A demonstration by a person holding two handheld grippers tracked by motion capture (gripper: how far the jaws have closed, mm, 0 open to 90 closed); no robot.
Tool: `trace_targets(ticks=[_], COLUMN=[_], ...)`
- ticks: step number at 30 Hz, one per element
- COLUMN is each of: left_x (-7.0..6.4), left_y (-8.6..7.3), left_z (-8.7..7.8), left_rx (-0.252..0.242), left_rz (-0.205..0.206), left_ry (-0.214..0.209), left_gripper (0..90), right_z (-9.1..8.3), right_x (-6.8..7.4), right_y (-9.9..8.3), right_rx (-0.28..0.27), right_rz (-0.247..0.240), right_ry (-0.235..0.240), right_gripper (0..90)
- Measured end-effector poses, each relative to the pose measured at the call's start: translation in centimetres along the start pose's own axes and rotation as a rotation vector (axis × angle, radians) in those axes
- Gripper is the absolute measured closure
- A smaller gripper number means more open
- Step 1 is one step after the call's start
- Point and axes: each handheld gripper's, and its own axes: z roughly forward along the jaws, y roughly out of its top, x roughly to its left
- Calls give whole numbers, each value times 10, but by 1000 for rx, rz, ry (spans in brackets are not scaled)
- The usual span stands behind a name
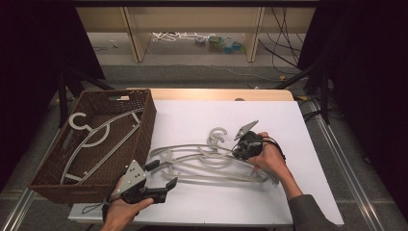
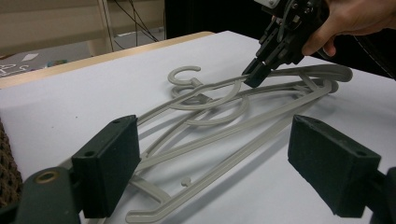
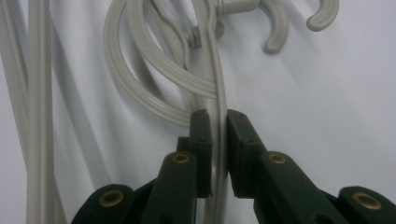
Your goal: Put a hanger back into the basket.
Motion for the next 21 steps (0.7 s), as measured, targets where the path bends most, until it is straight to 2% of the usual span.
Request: trace_targets(ticks=[2, 4, 8, 9, 11, 12, 13, 18, 21], left_x=[0, -1, 1, 1, 1, 1, 2, 2, 2], left_y=[0, 0, 0, 1, 1, 0, 1, 1, 2], left_z=[0, -1, -1, -2, -1, -1, -2, -2, -2], left_rx=[6, -1, 2, 1, 0, 3, 4, 4, -1], left_rz=[5, -12, -1, 1, 0, -15, 2, 4, 2], left_ry=[3, 5, 7, 7, 9, 10, 11, 11, 11], left_gripper=[167, 167, 167, 168, 168, 168, 168, 169, 169], right_z=[-3, -6, -13, -14, -17, -20, -22, -37, -47], right_x=[1, 1, 1, 1, 1, 2, 3, 7, 12], right_y=[1, 2, 2, 2, 1, 1, 0, -3, -3], right_rx=[-9, -21, -40, -50, -61, -62, -69, -94, -119], right_rz=[-11, -27, -52, -51, -52, -56, -60, -97, -108], right_ry=[-6, -16, -26, -38, -32, -47, -44, -73, -72], right_gripper=[821, 821, 821, 822, 822, 822, 822, 822, 822])
